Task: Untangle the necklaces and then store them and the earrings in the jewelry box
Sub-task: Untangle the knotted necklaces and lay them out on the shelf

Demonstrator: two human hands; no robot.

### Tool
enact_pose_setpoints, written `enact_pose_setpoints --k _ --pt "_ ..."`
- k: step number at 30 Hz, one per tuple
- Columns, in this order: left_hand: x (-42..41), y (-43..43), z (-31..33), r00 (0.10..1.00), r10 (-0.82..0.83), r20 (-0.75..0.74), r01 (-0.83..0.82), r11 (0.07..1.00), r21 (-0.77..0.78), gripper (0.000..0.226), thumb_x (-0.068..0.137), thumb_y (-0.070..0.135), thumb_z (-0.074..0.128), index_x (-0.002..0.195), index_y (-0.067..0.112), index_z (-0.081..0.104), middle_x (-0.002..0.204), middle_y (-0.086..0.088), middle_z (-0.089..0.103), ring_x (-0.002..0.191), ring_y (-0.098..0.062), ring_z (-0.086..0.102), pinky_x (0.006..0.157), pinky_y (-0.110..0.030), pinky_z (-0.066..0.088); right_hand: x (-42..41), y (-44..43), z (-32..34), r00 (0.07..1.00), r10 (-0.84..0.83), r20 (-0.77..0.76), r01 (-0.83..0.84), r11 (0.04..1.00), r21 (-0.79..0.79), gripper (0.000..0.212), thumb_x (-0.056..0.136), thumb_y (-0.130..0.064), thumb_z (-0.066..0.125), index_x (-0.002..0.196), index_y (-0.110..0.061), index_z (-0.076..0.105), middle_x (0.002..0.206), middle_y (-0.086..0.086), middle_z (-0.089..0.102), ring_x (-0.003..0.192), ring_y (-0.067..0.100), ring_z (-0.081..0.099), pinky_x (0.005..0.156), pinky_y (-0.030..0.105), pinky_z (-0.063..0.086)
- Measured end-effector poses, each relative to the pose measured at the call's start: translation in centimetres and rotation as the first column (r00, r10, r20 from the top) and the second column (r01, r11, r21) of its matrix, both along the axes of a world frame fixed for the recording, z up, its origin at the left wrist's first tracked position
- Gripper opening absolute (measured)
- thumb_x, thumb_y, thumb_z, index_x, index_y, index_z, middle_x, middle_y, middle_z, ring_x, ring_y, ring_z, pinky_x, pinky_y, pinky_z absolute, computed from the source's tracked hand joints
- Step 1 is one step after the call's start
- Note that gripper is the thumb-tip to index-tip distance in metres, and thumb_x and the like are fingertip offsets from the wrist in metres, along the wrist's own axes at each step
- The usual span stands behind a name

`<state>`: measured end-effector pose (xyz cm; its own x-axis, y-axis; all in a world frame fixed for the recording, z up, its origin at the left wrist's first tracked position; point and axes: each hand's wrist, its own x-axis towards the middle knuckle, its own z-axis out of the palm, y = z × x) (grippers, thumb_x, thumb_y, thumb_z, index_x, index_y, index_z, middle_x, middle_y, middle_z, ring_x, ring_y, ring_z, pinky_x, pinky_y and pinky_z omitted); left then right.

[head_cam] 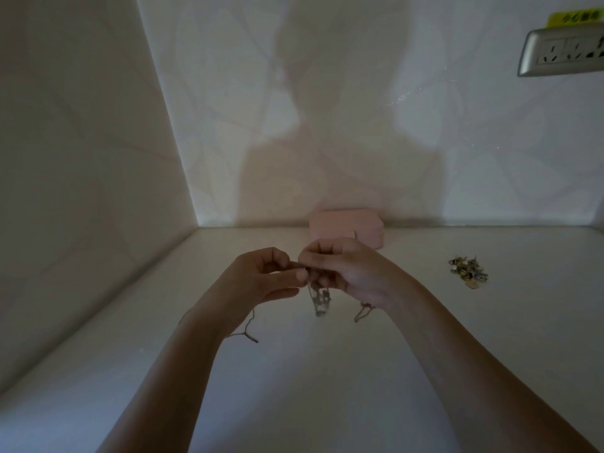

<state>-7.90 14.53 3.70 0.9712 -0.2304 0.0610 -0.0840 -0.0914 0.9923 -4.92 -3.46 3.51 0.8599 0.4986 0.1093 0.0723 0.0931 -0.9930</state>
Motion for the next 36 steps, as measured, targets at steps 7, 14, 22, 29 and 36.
enact_pose_setpoints --k 7,14,22,29,36 --pt "0.2 -1.2 -0.8 0.995 0.095 0.010 -0.096 0.990 0.102 0.016 0.075 0.003 0.075 0.090 0.003 0.071 0.081 -0.010 0.074 0.075 -0.015 0.070 0.071 -0.020 0.056 -0.2 0.0 -0.1 0.980 -0.120 0.162 0.150 0.970 -0.190 0.007 0.077 -0.014 0.077 0.073 -0.014 0.072 0.059 -0.008 0.062 0.052 0.001 0.051 0.054 0.014 0.042" --pt "0.7 -1.1 -1.2 0.969 0.211 0.132 -0.235 0.949 0.210 0.007 0.079 0.011 0.075 0.077 0.018 0.076 0.074 -0.002 0.074 0.075 -0.012 0.070 0.074 -0.020 0.057 0.2 -1.2 0.4 0.944 -0.129 0.304 0.257 0.865 -0.430 0.009 0.075 -0.012 0.080 0.078 -0.018 0.075 0.061 -0.017 0.064 0.061 -0.012 0.054 0.061 0.002 0.038" --pt "0.7 -1.4 -1.2 0.996 0.069 0.050 -0.073 0.994 0.076 0.017 0.092 0.013 0.057 0.083 0.004 0.068 0.083 -0.009 0.069 0.084 -0.018 0.065 0.087 -0.030 0.054 0.2 -1.1 0.1 0.913 -0.122 0.390 0.318 0.812 -0.490 0.010 0.078 -0.016 0.078 0.075 -0.024 0.073 0.062 -0.013 0.060 0.056 -0.004 0.049 0.058 0.013 0.036" --pt "0.4 -1.2 0.2 0.995 -0.026 -0.093 -0.028 0.848 -0.530 0.033 0.082 0.027 0.051 0.051 0.018 0.052 0.050 0.001 0.042 0.051 -0.014 0.051 0.067 -0.029 0.056 1.0 -1.2 -0.5 0.855 -0.182 0.485 0.488 0.601 -0.634 0.015 0.091 -0.021 0.058 0.076 -0.020 0.059 0.065 -0.007 0.054 0.057 0.005 0.047 0.050 0.019 0.032" --pt "1.0 -0.9 -0.1 0.995 -0.025 -0.095 -0.037 0.804 -0.594 0.022 0.095 0.023 0.045 0.076 0.014 0.054 0.062 0.002 0.053 0.053 -0.010 0.057 0.055 -0.022 0.055 0.1 -1.1 0.5 0.994 -0.059 -0.087 0.058 0.998 -0.011 0.039 0.099 -0.024 0.049 0.064 -0.011 0.063 0.073 0.005 0.068 0.067 0.015 0.061 0.067 0.024 0.050"
